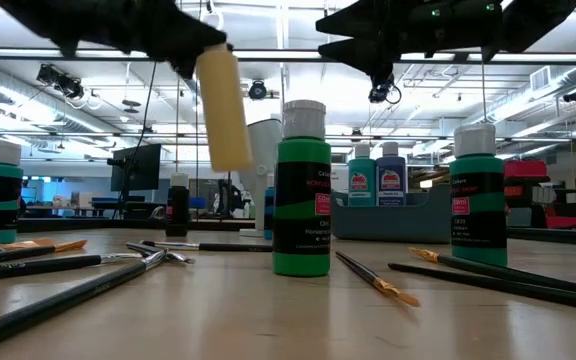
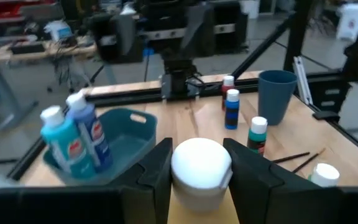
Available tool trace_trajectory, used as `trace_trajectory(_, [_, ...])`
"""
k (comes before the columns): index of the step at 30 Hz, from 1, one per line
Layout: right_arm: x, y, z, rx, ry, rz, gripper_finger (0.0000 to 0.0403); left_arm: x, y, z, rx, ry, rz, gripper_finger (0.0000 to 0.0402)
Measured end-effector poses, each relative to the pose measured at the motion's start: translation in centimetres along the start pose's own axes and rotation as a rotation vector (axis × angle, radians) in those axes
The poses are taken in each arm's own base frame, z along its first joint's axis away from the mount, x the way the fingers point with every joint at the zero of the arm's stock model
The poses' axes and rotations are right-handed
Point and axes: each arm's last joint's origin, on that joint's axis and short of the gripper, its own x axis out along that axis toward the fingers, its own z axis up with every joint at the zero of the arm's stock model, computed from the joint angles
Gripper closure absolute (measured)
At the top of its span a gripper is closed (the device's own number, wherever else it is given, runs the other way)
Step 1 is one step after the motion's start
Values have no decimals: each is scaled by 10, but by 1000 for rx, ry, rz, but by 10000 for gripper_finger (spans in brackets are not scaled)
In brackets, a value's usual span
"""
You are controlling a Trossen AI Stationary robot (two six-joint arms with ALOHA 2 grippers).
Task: Pick & Place Paint Supplies
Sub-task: Put the yellow paint bottle into the blue bin
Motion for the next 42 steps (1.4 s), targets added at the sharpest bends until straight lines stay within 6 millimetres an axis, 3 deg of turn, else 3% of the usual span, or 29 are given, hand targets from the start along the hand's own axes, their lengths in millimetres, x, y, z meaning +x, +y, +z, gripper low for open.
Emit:
trace_trajectory(8, [7, 6, 12, -20, -32, 18, 147, 39, 8, 18, 23, 22, 53, 271])
trace_trajectory(13, [17, 7, 7, -36, 35, 17, 137, 64, 13, 29, 24, 16, 79, 271])
trace_trajectory(22, [26, 7, -9, -91, 97, -8, 111, 92, 17, 37, 10, 27, 72, 271])
trace_trajectory(29, [29, 5, -13, -125, 113, -57, 116, 94, 18, 40, 10, 15, 78, 266])
trace_trajectory(42, [29, 5, -9, -116, 74, -51, 177, 94, 18, 39, -2, 28, 77, 262])
